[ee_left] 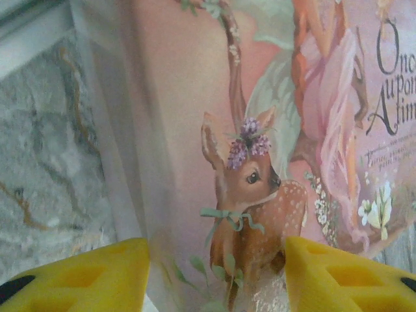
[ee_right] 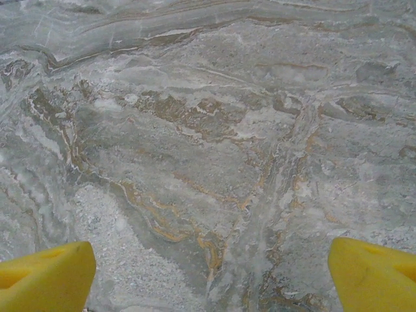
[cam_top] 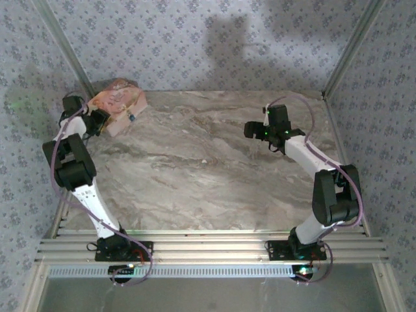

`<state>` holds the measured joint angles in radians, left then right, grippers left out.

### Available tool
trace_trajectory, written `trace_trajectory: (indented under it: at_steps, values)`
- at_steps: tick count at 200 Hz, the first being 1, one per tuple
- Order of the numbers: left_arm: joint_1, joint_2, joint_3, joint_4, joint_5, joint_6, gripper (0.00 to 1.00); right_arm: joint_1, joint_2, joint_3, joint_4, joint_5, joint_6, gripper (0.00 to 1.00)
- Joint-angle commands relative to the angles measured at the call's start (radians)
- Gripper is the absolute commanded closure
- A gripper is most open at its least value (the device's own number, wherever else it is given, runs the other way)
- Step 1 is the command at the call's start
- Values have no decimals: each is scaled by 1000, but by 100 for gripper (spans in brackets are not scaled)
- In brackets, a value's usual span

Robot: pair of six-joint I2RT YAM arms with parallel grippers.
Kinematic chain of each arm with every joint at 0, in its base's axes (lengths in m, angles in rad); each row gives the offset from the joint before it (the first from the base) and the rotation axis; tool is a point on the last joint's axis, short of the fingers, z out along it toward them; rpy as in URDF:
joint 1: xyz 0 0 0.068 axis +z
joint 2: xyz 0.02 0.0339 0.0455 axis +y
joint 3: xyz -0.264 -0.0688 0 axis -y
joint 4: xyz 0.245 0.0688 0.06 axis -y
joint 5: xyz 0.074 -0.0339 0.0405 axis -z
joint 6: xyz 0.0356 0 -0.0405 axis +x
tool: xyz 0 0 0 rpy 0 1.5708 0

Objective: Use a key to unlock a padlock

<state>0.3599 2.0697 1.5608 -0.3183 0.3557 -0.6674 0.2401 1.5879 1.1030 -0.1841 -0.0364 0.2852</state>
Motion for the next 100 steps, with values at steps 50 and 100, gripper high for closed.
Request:
trace_trajectory:
  at_steps: [50, 100]
  values:
    - [-182, -218, -388, -75, -51, 96, 47, 36, -32, 16, -76, -14, 77, 6]
    - [-496, -311, -510, -70, -138, 127, 47, 53, -83, -3, -152, -12, 115, 6]
